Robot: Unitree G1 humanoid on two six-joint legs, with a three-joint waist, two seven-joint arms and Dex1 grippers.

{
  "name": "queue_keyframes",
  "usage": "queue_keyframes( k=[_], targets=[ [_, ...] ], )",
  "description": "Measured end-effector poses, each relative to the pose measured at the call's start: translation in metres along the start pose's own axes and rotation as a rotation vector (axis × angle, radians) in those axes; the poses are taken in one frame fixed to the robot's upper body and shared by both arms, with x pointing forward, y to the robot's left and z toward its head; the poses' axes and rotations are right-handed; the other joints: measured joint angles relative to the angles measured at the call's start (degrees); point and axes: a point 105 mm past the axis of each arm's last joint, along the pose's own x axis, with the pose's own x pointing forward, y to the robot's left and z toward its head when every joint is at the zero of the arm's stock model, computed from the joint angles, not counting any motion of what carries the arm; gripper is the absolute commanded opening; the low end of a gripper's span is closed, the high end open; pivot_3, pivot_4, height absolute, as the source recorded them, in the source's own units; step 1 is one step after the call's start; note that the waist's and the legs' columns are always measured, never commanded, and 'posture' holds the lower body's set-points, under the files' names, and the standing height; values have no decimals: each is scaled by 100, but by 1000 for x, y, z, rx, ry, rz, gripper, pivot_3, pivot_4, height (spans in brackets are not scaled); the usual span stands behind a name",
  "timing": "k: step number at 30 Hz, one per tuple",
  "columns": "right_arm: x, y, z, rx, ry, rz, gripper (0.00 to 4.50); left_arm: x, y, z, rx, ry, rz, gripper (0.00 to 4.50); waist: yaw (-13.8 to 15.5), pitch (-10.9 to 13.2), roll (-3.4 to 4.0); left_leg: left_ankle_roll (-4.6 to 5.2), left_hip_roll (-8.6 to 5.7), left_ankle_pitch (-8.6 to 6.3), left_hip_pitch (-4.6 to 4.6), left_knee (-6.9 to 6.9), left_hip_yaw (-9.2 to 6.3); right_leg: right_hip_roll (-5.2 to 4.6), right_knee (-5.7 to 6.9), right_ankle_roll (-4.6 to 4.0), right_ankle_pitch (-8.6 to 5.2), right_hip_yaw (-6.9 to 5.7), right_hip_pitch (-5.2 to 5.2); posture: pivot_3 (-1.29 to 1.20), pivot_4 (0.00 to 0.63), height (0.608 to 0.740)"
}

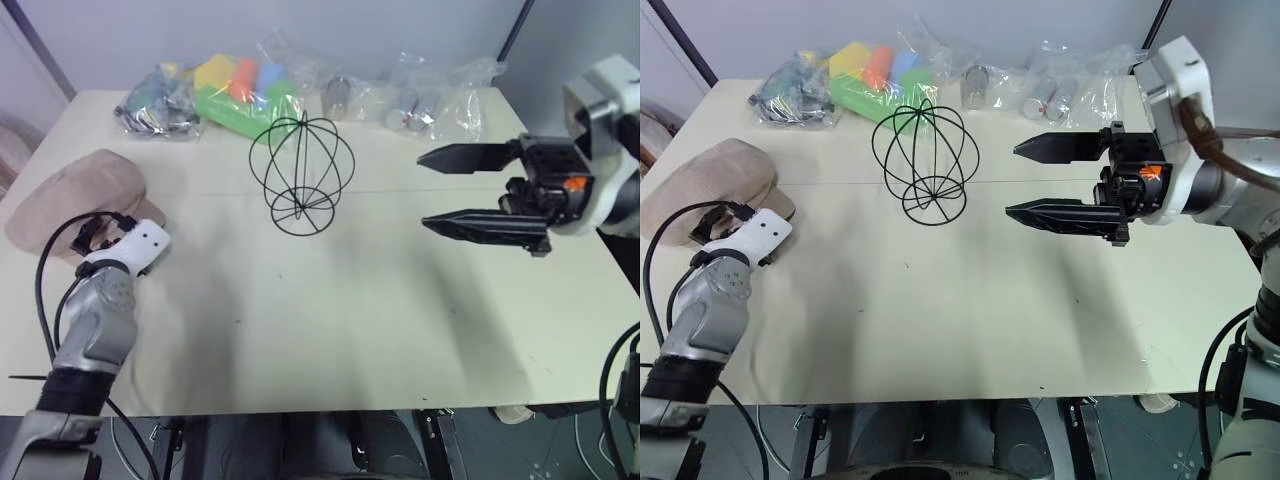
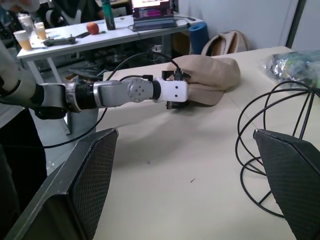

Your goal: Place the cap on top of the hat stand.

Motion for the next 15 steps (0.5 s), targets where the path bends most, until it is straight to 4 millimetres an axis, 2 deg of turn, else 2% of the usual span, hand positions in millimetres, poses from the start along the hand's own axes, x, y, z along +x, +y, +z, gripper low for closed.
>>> queue_keyframes(
  k=[3,4,5,7,10,12,15],
  targets=[
    [0,1,2,-5,-10,-7,4434,11,2,0,-6,5,10,4436,0,-1,1,0,0,0,2,10,-3,1,13,0,0,0,1,0,150,740],
    [0,2,2,-6,-10,-8,4500,13,2,-1,-6,4,10,3899,-1,-1,1,0,0,0,2,13,-3,0,18,0,0,0,1,0,150,740],
    [0,3,3,-10,-8,-10,4500,14,1,-2,-6,7,5,3628,-1,-1,1,0,0,0,2,16,-3,0,23,0,0,0,0,0,150,740],
    [-2,3,4,-19,-3,-22,4500,16,-3,-6,-2,15,-8,2737,-6,0,1,0,2,0,1,28,-3,0,31,0,0,0,-1,0,150,740],
    [-4,3,6,-21,-1,-36,4500,18,-5,-10,0,21,-16,1170,-6,0,0,0,5,0,-1,39,-4,1,43,0,-1,0,-2,0,150,740],
    [-4,3,6,-17,-5,-38,4500,18,0,-7,-4,9,6,180,-4,0,0,1,11,0,-1,51,-4,0,52,-1,-1,1,-1,0,150,740],
    [-5,2,6,-12,4,-50,4500,20,10,-3,-8,-18,32,73,20,0,0,0,11,-1,-1,58,-7,-5,57,-1,-1,0,2,0,150,740]
  ],
)
